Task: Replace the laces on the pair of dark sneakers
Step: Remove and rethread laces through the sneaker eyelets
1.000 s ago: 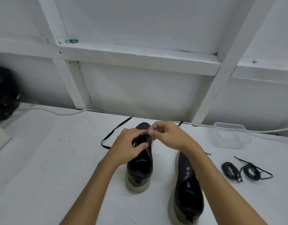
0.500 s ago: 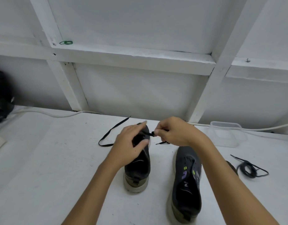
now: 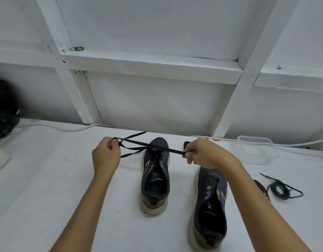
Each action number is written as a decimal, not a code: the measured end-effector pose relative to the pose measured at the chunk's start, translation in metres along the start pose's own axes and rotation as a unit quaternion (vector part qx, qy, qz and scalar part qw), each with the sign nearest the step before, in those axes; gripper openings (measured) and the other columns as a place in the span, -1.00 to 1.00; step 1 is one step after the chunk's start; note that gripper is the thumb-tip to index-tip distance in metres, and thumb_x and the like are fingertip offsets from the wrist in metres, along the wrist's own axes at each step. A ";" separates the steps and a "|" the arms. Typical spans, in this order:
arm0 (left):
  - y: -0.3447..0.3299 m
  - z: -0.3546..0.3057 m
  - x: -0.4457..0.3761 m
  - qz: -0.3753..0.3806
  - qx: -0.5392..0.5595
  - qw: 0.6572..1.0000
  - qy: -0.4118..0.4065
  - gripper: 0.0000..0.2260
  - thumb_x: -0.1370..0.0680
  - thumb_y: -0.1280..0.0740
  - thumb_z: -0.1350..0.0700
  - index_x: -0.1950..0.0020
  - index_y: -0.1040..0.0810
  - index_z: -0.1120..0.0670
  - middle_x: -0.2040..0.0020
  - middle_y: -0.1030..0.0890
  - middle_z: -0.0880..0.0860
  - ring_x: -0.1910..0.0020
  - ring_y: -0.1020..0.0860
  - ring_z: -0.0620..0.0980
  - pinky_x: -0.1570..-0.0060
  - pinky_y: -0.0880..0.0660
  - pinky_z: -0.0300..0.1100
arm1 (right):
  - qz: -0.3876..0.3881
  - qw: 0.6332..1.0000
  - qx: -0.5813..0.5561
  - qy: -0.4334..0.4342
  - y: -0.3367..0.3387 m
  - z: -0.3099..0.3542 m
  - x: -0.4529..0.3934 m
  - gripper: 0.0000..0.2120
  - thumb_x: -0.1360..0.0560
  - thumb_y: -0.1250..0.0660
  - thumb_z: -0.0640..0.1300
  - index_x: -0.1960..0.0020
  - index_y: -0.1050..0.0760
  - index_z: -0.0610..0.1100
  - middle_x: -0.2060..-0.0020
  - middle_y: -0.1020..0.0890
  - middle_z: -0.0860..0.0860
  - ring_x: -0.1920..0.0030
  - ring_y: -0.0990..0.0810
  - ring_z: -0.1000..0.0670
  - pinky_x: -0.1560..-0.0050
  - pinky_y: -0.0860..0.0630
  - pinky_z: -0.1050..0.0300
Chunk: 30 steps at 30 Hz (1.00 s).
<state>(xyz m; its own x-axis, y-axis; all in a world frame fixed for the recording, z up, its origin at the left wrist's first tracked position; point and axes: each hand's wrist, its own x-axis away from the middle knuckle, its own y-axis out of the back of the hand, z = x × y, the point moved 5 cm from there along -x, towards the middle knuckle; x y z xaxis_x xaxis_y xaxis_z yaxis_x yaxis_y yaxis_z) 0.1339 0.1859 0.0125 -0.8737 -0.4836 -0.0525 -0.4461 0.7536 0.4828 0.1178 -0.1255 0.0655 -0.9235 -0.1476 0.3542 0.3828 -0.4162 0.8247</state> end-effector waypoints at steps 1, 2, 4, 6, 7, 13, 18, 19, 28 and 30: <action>0.002 0.005 -0.003 -0.011 -0.001 1.000 0.020 -0.82 -0.63 -0.22 0.06 0.04 -0.57 0.10 0.13 -0.67 0.05 0.11 -0.57 0.04 0.20 -0.40 -0.15 | 0.004 1.000 0.004 -0.007 -0.002 -0.003 0.000 -0.77 -0.62 -0.29 -0.13 0.17 -0.57 0.09 0.26 -0.68 0.19 0.25 -0.57 0.21 0.24 -0.41 0.26; 0.004 0.010 -0.006 -0.020 -0.001 0.999 0.039 -0.81 -0.63 -0.22 0.06 0.04 -0.57 0.11 0.12 -0.67 0.07 0.08 -0.57 0.08 0.18 -0.39 -0.14 | 0.007 1.000 0.010 -0.015 -0.004 -0.006 0.000 -0.79 -0.62 -0.29 -0.15 0.14 -0.58 0.08 0.23 -0.69 0.17 0.21 -0.59 0.17 0.19 -0.45 0.23; 0.009 0.020 -0.009 -0.037 0.008 0.997 0.071 -0.79 -0.64 -0.21 0.06 0.05 -0.56 0.13 0.11 -0.67 0.11 0.07 -0.58 0.12 0.24 -0.40 -0.14 | 0.010 0.999 0.027 -0.031 -0.005 -0.014 0.000 -0.82 -0.61 -0.29 -0.16 0.09 -0.60 0.05 0.20 -0.71 0.15 0.18 -0.61 0.12 0.06 -0.54 0.16; 0.012 0.028 -0.011 -0.045 0.014 0.994 0.097 -0.79 -0.64 -0.21 0.05 0.03 -0.56 0.14 0.10 -0.66 0.11 0.07 -0.59 0.14 0.28 -0.39 -0.16 | 0.007 0.999 0.027 -0.043 -0.006 -0.021 0.000 -0.82 -0.61 -0.30 -0.15 0.10 -0.60 0.06 0.21 -0.72 0.15 0.18 -0.62 0.12 -0.01 -0.58 0.12; 0.012 0.030 -0.011 -0.039 0.003 0.994 0.105 -0.79 -0.64 -0.21 0.05 -0.01 -0.56 0.14 0.11 -0.65 0.09 0.07 -0.59 0.12 0.27 -0.37 -0.16 | 0.001 0.999 0.015 -0.048 -0.007 -0.023 0.000 -0.82 -0.61 -0.31 -0.13 0.11 -0.60 0.07 0.20 -0.72 0.15 0.18 -0.63 0.13 0.01 -0.57 0.13; -0.013 -0.001 0.022 0.033 -0.062 0.997 -0.038 -0.74 -0.58 -0.36 0.09 -0.27 -0.50 0.03 0.00 -0.58 -0.02 0.09 -0.55 -0.05 0.03 -0.39 -0.14 | -0.121 0.964 -0.219 -0.087 -0.023 -0.025 -0.001 -0.91 -0.56 -0.43 -0.07 -0.01 -0.71 0.00 0.12 -0.68 0.11 0.06 -0.60 0.05 0.11 -0.46 0.21; -0.054 -0.029 0.058 0.225 -0.070 0.959 -0.158 -0.87 -0.55 -0.41 0.00 0.19 -0.57 -0.17 0.10 -0.59 -0.16 0.14 -0.55 -0.24 0.10 -0.43 -0.32 | -0.134 0.891 -0.413 -0.138 -0.054 -0.008 -0.004 -0.98 -0.52 -0.47 -0.19 0.08 -0.68 -0.12 0.12 -0.73 -0.12 0.12 -0.68 -0.01 0.13 -0.67 0.09; -0.059 -0.028 0.061 0.247 -0.086 0.954 -0.150 -0.88 -0.54 -0.41 -0.07 0.21 -0.58 -0.17 0.10 -0.57 -0.15 0.13 -0.54 -0.24 0.10 -0.43 -0.29 | -0.134 0.882 -0.429 -0.141 -0.059 -0.005 -0.005 -0.98 -0.52 -0.46 -0.21 0.08 -0.68 -0.15 0.12 -0.73 -0.13 0.10 -0.70 -0.03 0.15 -0.68 0.11; -0.072 -0.014 0.064 0.334 -0.101 0.934 -0.080 -0.90 -0.51 -0.43 -0.07 0.00 -0.68 -0.17 -0.02 -0.56 -0.19 0.02 -0.52 -0.31 0.10 -0.37 -0.42 | -0.178 0.848 -0.468 -0.176 -0.105 0.013 -0.014 -0.86 -0.55 -0.44 -0.22 -0.09 -0.68 -0.20 0.07 -0.73 -0.10 0.04 -0.71 -0.09 -0.06 -0.67 -0.03; -0.072 -0.008 0.066 0.343 -0.068 0.936 -0.048 -0.88 -0.52 -0.42 -0.04 -0.04 -0.67 -0.17 -0.05 -0.57 -0.17 -0.01 -0.55 -0.28 0.02 -0.45 -0.35 | -0.193 0.864 -0.435 -0.167 -0.109 0.015 -0.014 -0.83 -0.54 -0.45 -0.18 -0.12 -0.69 -0.17 0.08 -0.73 -0.05 0.02 -0.70 -0.06 -0.13 -0.64 0.01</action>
<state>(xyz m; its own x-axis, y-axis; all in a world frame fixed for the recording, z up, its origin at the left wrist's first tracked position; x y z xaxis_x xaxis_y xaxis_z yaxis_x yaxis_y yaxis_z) 0.1102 0.0965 -0.0183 -0.9619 0.1403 0.2347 0.2488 0.8050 0.5386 0.0894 -0.0647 -0.0229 -0.8631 0.3603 0.3538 -0.2507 -0.9139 0.3191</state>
